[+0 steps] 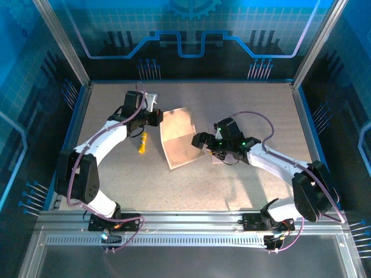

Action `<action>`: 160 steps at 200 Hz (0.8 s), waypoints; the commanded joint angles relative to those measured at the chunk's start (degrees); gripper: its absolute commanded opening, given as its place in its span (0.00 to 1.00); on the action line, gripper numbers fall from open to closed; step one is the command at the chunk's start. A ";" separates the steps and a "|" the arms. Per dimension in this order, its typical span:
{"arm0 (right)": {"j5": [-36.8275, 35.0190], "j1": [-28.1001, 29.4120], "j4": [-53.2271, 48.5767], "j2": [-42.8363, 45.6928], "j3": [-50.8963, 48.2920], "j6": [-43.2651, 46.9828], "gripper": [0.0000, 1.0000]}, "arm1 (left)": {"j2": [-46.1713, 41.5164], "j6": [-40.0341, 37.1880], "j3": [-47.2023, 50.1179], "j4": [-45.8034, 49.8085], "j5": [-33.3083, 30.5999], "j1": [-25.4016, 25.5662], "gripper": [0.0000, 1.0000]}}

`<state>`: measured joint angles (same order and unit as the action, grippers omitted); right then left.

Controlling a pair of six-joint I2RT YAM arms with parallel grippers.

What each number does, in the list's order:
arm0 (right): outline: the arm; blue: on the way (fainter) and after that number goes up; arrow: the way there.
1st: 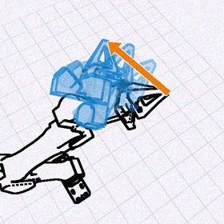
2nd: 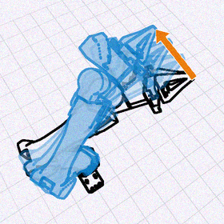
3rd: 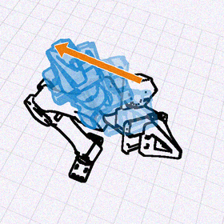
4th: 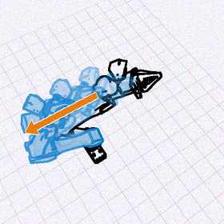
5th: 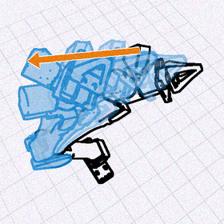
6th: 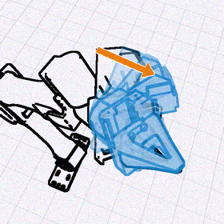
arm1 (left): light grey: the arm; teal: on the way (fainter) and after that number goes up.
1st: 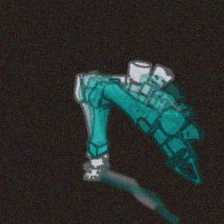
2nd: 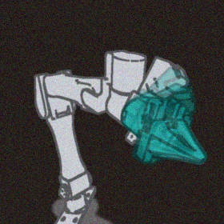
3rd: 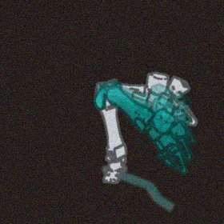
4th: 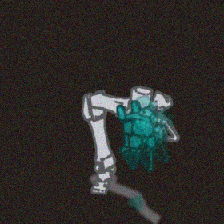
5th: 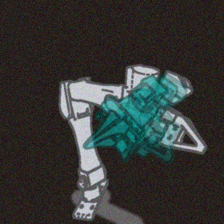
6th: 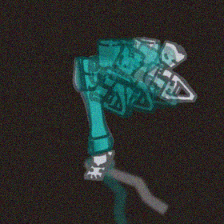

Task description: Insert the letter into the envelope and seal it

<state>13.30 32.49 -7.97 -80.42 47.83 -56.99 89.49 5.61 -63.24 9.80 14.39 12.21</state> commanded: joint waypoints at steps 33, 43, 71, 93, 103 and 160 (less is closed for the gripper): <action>1.41 -2.38 -1.26 -0.90 0.77 -3.87 1.00 | -4.52 -3.82 2.69 -2.11 0.75 -0.30 0.00; 1.11 -2.97 -4.54 -1.42 2.11 -5.49 1.00 | -4.96 -4.01 2.99 -2.24 1.33 -0.25 0.00; 2.83 -5.04 -13.34 -4.30 10.58 -4.03 1.00 | -6.62 -5.14 4.03 -3.26 3.10 0.00 0.00; 2.68 -6.31 -23.83 -8.06 20.31 -2.61 0.96 | -8.48 -7.22 6.07 -4.89 3.30 0.85 0.00; 2.54 -6.91 -27.59 -10.10 24.61 -2.27 0.93 | -9.38 -7.75 7.20 -5.88 3.11 1.15 0.00; 2.33 -7.32 -39.10 -21.01 43.75 -7.30 0.80 | -13.68 -16.99 13.51 -11.33 -4.45 6.19 0.00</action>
<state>15.49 25.58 -37.10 -96.25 85.03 -61.08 78.24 -4.82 -52.05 2.74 13.76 16.29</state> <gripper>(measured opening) 0.821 0.049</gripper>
